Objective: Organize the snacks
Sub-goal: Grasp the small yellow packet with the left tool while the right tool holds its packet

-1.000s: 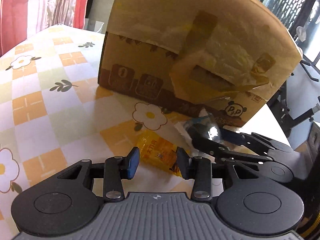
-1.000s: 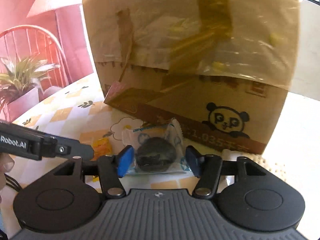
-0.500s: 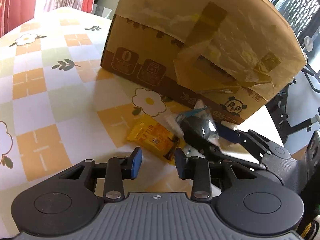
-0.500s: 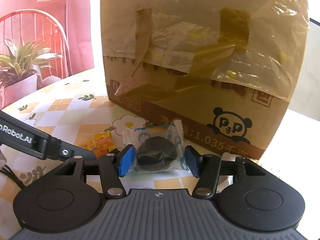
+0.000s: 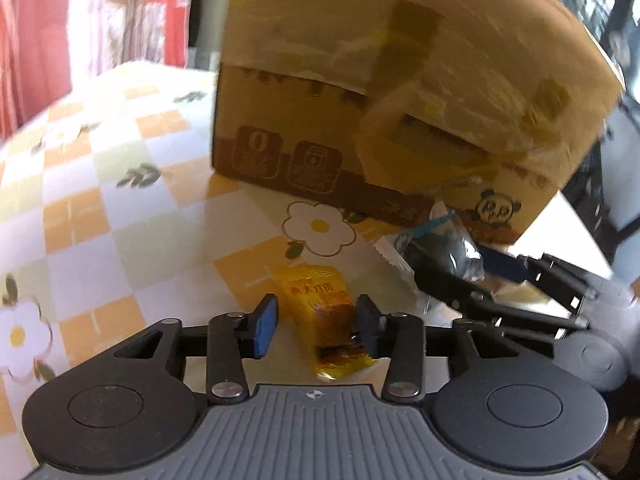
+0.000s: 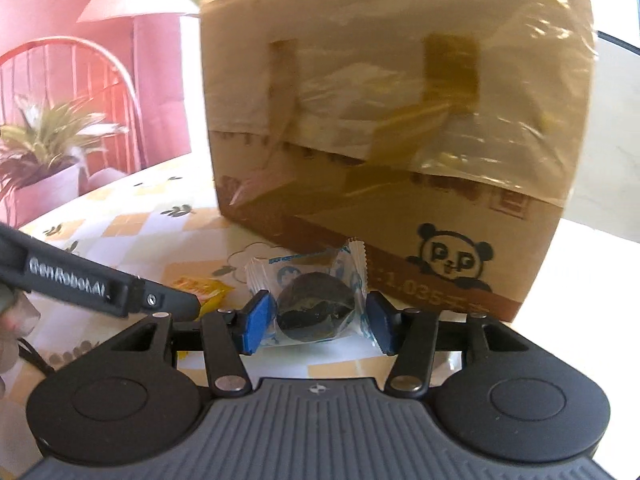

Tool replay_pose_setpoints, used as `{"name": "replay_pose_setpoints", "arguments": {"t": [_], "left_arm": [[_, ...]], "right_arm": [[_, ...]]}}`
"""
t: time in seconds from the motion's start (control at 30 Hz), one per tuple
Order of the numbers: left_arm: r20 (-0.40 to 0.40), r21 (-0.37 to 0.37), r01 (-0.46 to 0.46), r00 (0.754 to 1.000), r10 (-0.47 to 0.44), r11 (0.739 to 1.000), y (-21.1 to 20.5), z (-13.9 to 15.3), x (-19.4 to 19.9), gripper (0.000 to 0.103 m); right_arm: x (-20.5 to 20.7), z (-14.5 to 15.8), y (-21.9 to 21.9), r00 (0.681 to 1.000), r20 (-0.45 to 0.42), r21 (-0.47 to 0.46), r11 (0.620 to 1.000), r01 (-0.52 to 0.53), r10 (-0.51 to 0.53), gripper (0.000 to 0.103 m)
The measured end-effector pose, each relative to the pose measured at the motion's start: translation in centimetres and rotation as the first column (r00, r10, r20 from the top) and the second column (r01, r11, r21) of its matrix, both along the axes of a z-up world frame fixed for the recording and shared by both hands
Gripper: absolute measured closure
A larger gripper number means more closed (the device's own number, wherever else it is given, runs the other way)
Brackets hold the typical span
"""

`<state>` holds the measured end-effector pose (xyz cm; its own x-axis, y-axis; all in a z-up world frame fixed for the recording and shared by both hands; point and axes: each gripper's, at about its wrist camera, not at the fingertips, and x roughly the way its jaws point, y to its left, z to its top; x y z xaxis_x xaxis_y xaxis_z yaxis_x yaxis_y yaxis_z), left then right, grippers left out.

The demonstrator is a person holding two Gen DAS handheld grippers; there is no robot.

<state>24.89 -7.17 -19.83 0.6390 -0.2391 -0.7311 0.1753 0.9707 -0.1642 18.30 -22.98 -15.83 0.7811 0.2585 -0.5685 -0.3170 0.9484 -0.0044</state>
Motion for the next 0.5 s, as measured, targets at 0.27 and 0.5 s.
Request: {"name": "replay_pose_setpoints", "arguments": {"t": [0.27, 0.5], "left_arm": [[0.038, 0.045, 0.033, 0.999, -0.034, 0.998, -0.7, -0.3, -0.2, 0.054], [0.044, 0.027, 0.014, 0.999, -0.015, 1.000, 0.3, -0.4, -0.6, 0.054]], "right_arm": [[0.4, -0.2, 0.1, 1.000, -0.012, -0.009, 1.000, 0.022, -0.022, 0.049], [0.5, -0.3, 0.2, 1.000, -0.017, -0.017, 1.000, 0.022, -0.023, 0.049]]}}
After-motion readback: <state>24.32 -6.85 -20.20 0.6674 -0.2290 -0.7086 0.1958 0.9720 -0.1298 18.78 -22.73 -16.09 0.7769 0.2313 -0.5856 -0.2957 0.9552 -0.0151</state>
